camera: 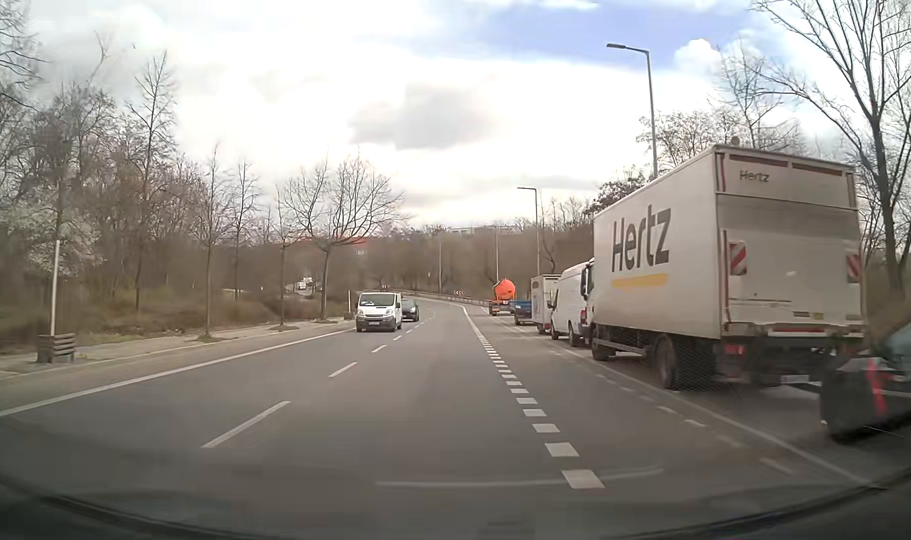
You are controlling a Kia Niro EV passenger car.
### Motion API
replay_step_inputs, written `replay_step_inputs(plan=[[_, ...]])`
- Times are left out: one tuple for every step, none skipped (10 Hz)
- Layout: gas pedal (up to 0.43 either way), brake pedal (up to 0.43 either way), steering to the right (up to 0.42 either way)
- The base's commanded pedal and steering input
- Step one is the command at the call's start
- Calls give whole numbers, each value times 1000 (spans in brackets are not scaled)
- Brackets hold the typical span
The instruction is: Follow the waypoints while adhering to traffic rules and regulations
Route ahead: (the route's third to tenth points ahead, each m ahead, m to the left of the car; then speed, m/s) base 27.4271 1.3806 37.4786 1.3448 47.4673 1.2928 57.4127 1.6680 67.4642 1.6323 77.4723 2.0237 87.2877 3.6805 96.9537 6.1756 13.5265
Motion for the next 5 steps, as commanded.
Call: replay_step_inputs(plan=[[0, 0, -4], [0, 0, -4], [0, 0, -4], [0, 0, -4], [0, 0, -4]])
